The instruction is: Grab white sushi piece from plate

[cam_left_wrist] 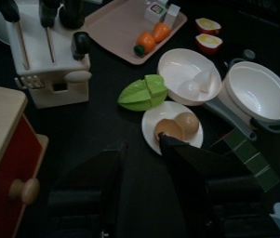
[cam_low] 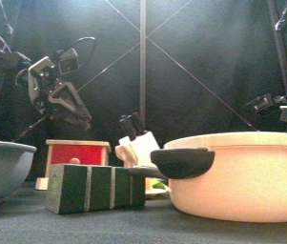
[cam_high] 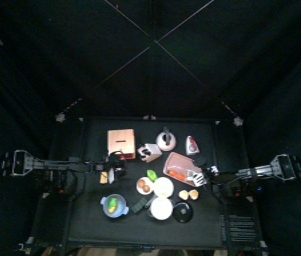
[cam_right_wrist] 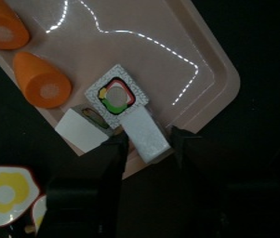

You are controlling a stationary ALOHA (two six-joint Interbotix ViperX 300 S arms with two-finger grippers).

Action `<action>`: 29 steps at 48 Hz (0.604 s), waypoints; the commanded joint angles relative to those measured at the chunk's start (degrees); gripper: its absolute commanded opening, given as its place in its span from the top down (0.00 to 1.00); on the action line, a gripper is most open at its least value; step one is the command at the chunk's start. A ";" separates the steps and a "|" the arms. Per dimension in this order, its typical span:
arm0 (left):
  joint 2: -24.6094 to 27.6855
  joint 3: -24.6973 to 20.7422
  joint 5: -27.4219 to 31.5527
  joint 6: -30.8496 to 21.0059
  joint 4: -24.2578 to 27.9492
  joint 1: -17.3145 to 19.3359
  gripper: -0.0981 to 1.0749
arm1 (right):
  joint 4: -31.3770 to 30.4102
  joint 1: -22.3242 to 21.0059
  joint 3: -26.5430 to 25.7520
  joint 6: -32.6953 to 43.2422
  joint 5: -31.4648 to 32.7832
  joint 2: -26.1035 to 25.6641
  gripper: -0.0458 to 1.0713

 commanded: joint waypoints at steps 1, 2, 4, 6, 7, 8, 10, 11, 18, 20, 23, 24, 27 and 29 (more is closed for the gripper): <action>0.00 -0.62 -0.53 0.09 -0.18 0.18 0.28 | 0.18 -0.09 -0.44 0.00 -0.09 -0.18 0.32; 0.00 -0.62 -0.53 0.09 -0.18 0.09 0.28 | 0.26 -0.09 -0.35 0.00 0.00 -0.18 0.34; 0.00 -0.53 -0.53 0.09 -0.09 0.18 0.28 | 0.35 -0.18 -0.44 0.00 0.09 -0.18 0.38; 0.00 -0.53 -0.53 0.09 -0.09 0.18 0.28 | 0.35 -0.18 -0.53 0.00 0.26 -0.18 0.41; 0.00 -0.53 -0.53 0.09 -0.09 0.18 0.28 | 0.35 -0.18 -0.62 0.00 0.44 -0.26 0.42; 0.00 -0.53 -0.53 0.09 -0.09 0.09 0.28 | 0.53 -0.18 -0.70 0.00 0.53 -0.26 0.44; 0.00 -0.53 -0.53 0.09 -0.09 0.09 0.28 | 0.53 -0.18 -1.14 0.00 0.88 -0.62 0.47; 0.00 -0.53 -0.53 0.09 -0.09 0.18 0.28 | 0.35 -0.18 -1.32 0.00 0.97 -0.79 0.48; -0.09 -0.53 -0.53 0.09 -0.09 0.09 0.28 | 0.00 -0.09 -3.16 -0.09 2.90 -2.90 0.51; -0.09 -0.53 -0.53 0.09 -0.09 0.09 0.28 | -0.18 -0.09 -3.69 -0.09 3.96 -4.13 0.51; -0.09 -0.53 -0.53 0.09 -0.09 0.09 0.28 | -0.26 -0.18 -4.04 -0.09 4.48 -5.62 0.51; -0.09 -0.53 -0.53 0.09 -0.09 0.09 0.28 | -0.35 -0.18 -4.22 0.00 4.57 -6.06 0.51; -0.09 -0.53 -0.53 0.09 -0.18 0.18 0.28 | -0.35 -0.18 -4.22 0.00 4.48 -7.12 0.51; -0.09 -0.53 -0.62 0.18 -0.09 0.09 0.28 | -0.35 -0.18 -4.22 0.00 4.31 -7.65 0.51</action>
